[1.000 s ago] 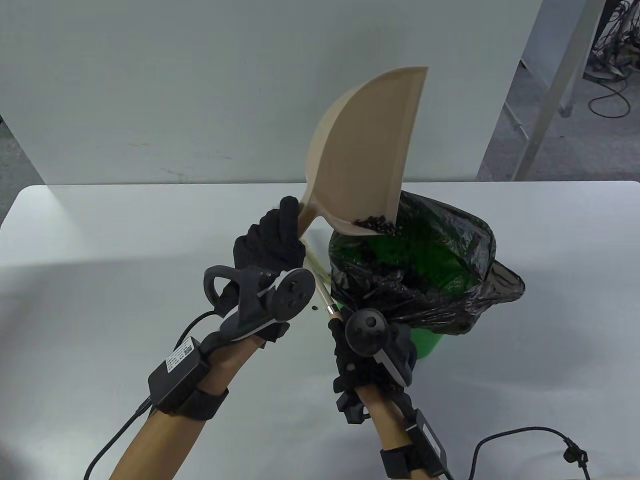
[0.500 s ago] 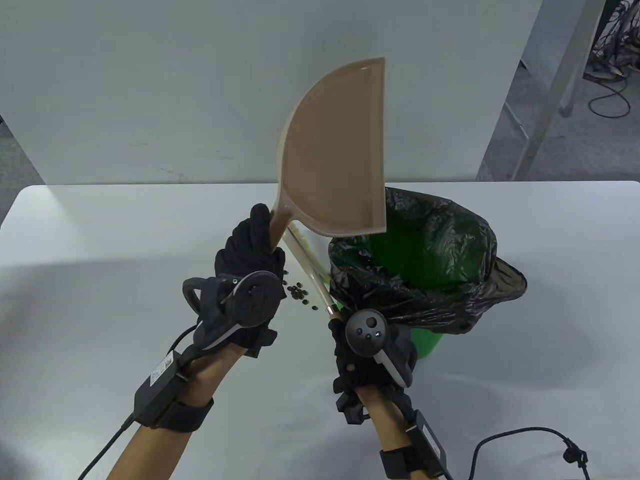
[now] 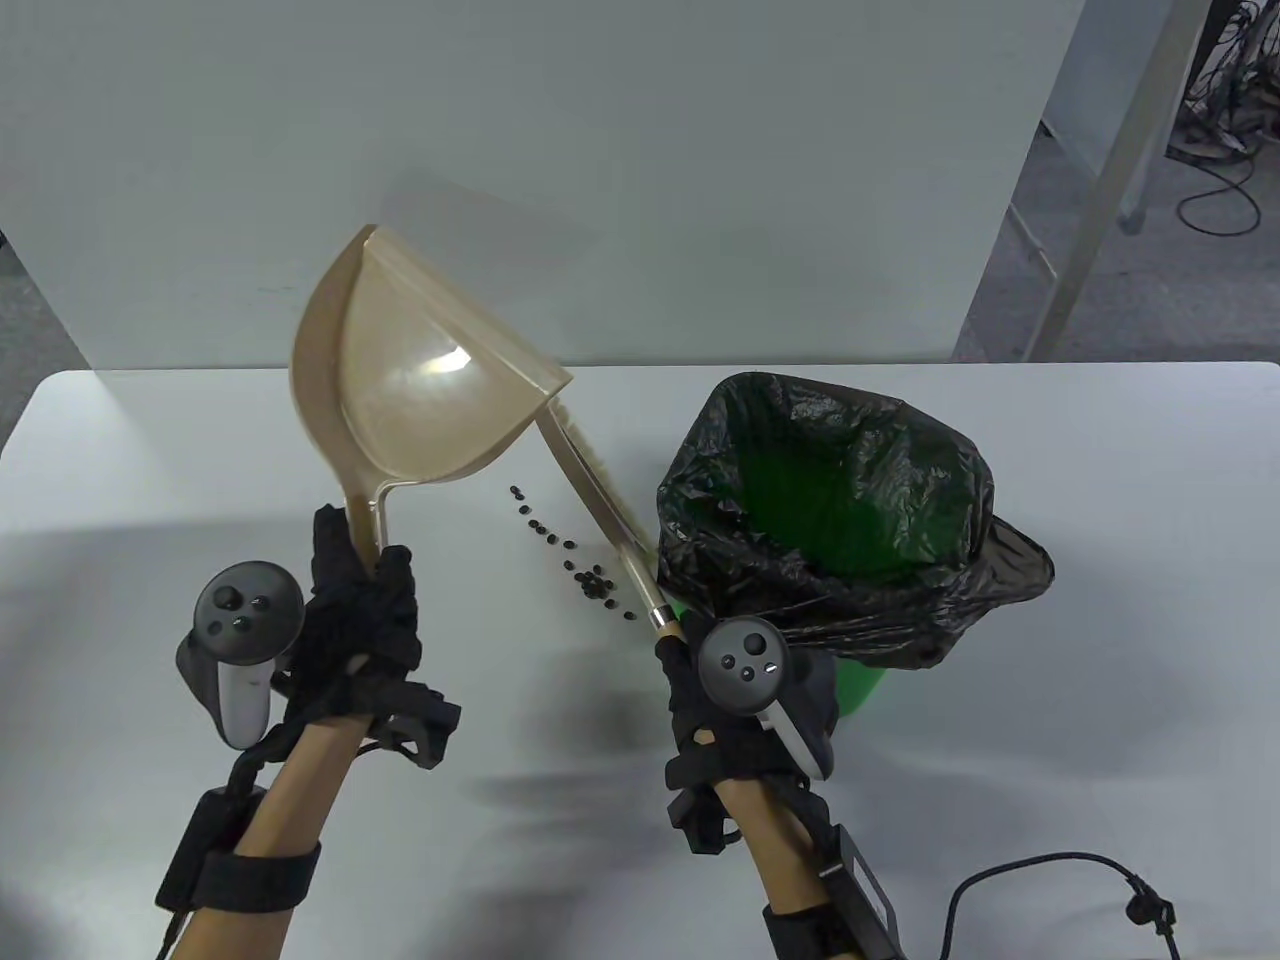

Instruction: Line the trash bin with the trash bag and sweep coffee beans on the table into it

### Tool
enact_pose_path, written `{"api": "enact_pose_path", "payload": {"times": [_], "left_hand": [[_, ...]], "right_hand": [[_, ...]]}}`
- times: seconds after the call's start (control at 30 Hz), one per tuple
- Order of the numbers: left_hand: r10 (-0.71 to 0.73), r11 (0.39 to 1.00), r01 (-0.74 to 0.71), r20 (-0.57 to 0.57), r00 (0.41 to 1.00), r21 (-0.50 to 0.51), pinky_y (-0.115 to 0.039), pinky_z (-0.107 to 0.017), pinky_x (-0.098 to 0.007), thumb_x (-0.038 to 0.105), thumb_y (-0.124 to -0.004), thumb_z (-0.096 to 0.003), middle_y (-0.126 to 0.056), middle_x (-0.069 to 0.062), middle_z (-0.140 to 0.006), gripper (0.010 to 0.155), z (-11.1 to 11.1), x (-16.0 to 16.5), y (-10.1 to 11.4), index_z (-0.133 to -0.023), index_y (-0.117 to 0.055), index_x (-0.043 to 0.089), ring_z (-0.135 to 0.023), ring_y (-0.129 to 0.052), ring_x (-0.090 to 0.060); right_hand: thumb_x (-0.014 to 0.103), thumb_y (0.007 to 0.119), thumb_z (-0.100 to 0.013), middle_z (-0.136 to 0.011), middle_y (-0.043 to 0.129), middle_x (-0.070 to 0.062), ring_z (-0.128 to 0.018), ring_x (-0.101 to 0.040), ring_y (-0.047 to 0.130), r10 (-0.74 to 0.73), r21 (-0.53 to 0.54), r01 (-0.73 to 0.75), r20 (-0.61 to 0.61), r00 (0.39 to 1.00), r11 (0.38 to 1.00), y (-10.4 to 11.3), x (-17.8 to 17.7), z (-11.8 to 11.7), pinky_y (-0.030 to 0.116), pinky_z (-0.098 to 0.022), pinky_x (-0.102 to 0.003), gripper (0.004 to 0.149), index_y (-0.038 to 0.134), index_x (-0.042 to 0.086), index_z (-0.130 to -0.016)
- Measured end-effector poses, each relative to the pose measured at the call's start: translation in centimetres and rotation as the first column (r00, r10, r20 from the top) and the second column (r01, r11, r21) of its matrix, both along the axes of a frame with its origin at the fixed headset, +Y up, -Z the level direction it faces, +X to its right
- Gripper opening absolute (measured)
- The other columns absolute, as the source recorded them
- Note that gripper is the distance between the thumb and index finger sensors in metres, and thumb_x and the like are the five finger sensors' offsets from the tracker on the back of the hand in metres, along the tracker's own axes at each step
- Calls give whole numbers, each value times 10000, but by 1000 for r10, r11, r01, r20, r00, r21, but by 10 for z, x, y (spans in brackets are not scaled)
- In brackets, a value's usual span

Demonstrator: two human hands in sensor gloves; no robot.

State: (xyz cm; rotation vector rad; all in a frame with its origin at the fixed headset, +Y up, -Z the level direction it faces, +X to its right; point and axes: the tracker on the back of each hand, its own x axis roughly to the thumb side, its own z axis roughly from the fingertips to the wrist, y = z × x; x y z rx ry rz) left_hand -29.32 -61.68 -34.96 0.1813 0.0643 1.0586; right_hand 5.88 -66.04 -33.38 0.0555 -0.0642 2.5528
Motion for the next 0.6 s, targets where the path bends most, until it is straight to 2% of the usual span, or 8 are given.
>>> {"api": "enact_pose_path", "payload": {"times": [0.17, 0.27, 0.4, 0.6], "left_hand": [[-67, 993, 61, -56, 996, -104, -793, -566, -569, 268, -597, -653, -405, -331, -1079, 777, 1, -32, -41, -1099, -95, -123, -727, -835, -263], [-113, 975, 104, -39, 993, -197, -789, -550, -586, 253, -611, -648, -413, -348, -1071, 776, -5, -40, -62, -1098, -110, -131, -711, -839, -284], [-258, 928, 255, 23, 966, -272, -791, -548, -587, 250, -619, -645, -425, -346, -1075, 773, -11, -40, -75, -1105, -124, -124, -706, -846, -285], [-290, 883, 310, 108, 951, -352, -784, -542, -609, 229, -634, -639, -413, -350, -1095, 772, -15, -34, -87, -1112, -130, -115, -704, -847, -313]], "right_hand": [[339, 587, -634, -794, 903, -194, -459, -247, 1010, 113, 48, -114, 25, 993, 992, 2, -6, 3, 910, -304, -421, 550, 597, -26, -1044], [337, 589, -634, -791, 905, -196, -457, -248, 1011, 190, 71, -193, 55, 980, 979, 4, -9, 6, 911, -301, -422, 548, 602, -28, -1042], [334, 590, -634, -789, 906, -201, -452, -253, 1012, 246, 62, -252, 84, 966, 966, 4, -12, 8, 911, -298, -425, 548, 604, -32, -1041], [322, 584, -637, -790, 904, -212, -453, -255, 1014, 309, 3, -311, 97, 946, 950, 2, -14, 7, 915, -297, -426, 547, 576, -14, -1068]]}}
